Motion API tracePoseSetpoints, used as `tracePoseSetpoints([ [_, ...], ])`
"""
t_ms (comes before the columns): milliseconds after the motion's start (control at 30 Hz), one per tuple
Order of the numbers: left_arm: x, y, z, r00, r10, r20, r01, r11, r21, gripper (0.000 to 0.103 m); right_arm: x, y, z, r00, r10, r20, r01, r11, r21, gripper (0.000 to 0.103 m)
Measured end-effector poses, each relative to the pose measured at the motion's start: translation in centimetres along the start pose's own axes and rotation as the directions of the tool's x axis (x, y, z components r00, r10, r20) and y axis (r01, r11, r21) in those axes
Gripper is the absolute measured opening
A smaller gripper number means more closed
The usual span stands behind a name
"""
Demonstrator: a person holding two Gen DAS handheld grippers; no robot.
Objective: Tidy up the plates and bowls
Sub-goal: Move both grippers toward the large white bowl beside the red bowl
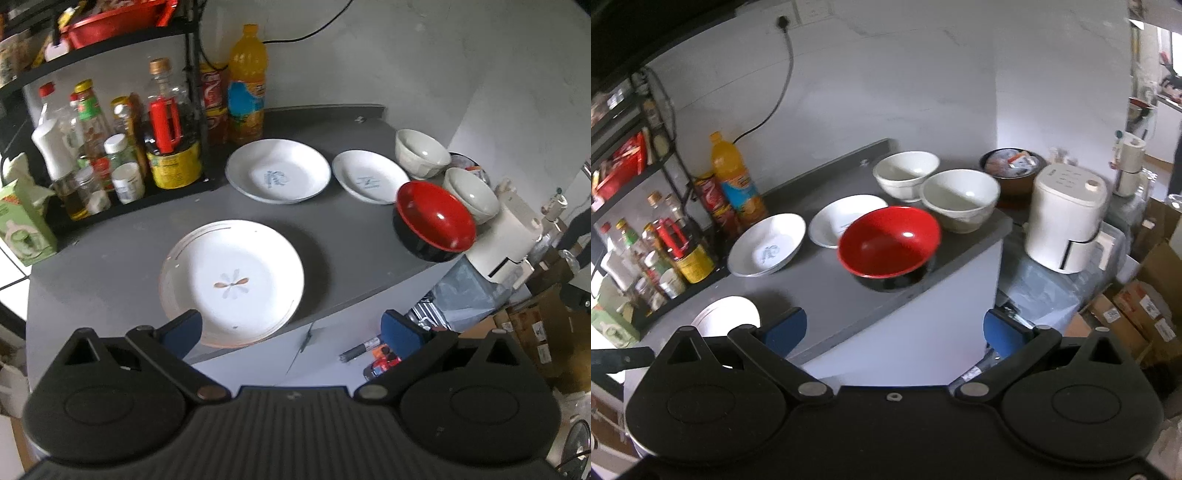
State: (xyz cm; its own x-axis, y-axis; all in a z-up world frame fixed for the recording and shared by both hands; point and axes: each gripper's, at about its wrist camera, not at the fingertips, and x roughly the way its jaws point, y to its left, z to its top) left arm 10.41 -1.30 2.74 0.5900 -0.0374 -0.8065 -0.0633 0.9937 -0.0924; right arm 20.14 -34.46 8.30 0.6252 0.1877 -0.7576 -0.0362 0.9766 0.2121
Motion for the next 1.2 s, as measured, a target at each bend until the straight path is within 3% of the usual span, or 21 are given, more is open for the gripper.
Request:
tracePoseSetpoints([
  [133, 0.9, -1.3, 1.5, 1.000, -0.003, 0.007, 0.003, 0.999, 0.043, 0.102, 0.2, -1.5, 0.4, 1.000, -0.012, 0.005, 0.012, 1.000, 0.022, 0.103],
  [467, 5.4, -4.6, 7.8, 0.995, -0.095, 0.022, 0.093, 0.991, 0.098, 0.102, 2.9, -3.8, 1.9, 0.996, -0.087, 0.012, 0.086, 0.995, 0.043, 0.103],
  [733, 9.4, -6.7, 12.3, 0.986, -0.164, 0.016, 0.161, 0.978, 0.135, 0.102, 5.3, -4.8, 3.8, 0.990, -0.144, 0.013, 0.141, 0.982, 0.123, 0.103],
  [1200, 14.2, -11.0, 16.7, 0.979, -0.202, -0.016, 0.201, 0.960, 0.196, 0.102, 8.5, -5.9, 6.4, 0.982, -0.186, 0.021, 0.180, 0.968, 0.176, 0.103],
])
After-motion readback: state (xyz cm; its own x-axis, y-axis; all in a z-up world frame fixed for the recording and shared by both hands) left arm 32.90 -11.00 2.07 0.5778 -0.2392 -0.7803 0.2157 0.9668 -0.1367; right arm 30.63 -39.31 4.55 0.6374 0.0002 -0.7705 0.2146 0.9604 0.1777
